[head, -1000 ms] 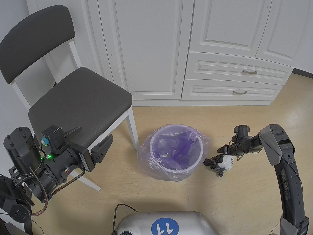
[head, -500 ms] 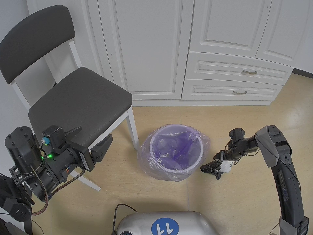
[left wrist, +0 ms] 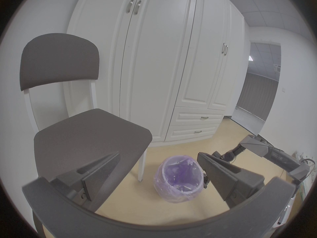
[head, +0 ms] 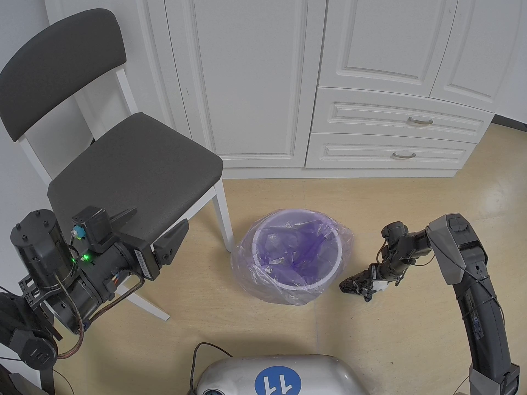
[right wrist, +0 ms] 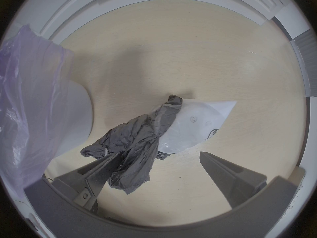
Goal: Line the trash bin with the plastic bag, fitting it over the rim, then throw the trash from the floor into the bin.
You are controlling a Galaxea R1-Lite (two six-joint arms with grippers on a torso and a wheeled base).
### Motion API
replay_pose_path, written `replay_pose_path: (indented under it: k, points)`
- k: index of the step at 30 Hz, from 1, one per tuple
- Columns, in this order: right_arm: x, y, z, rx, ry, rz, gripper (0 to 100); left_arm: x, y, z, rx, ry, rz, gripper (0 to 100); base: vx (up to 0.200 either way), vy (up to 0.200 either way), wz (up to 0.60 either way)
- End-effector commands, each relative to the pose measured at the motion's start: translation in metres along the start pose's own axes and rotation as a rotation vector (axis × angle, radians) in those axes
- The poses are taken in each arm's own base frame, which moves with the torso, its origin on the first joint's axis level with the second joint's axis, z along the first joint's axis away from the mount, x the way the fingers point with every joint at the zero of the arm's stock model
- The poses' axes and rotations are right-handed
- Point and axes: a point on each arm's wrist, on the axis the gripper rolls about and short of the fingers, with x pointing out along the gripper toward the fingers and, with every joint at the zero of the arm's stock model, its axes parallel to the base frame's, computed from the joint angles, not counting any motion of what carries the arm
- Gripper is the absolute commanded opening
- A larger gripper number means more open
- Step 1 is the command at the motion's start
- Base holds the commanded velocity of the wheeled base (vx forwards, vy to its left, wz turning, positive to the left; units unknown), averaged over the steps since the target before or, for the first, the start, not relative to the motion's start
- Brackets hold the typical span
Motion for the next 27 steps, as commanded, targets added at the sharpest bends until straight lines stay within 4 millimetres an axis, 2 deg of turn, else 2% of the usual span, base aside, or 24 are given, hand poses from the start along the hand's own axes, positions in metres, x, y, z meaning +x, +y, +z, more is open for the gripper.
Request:
replay_pose_path:
  k: [1,6,7,21,23,27]
  points:
    - [0.004,0.000,-0.003,-0.002,0.008,0.000,100,0.006,0.004,-0.005,0.000,0.008,0.021,100,0.000,0.000,0.00]
    - [0.004,-0.001,-0.003,-0.002,0.010,0.000,100,0.016,0.007,-0.008,-0.007,-0.030,0.033,100,0.000,0.000,0.00]
    - [0.004,-0.001,-0.003,-0.002,0.008,0.000,0,0.016,0.007,-0.008,-0.007,-0.034,0.031,100,0.000,0.000,0.00]
    - [0.002,-0.001,-0.001,-0.001,-0.001,0.001,0,0.018,0.007,-0.011,-0.006,-0.041,0.033,100,0.000,0.000,0.00]
    - [-0.002,-0.002,0.002,0.008,-0.008,0.006,0,0.018,0.006,-0.012,-0.006,-0.036,0.030,100,0.000,0.000,0.00]
    - [-0.029,-0.004,0.022,0.060,-0.077,0.022,0,0.020,0.004,-0.018,0.001,-0.011,0.018,100,0.000,0.000,0.00]
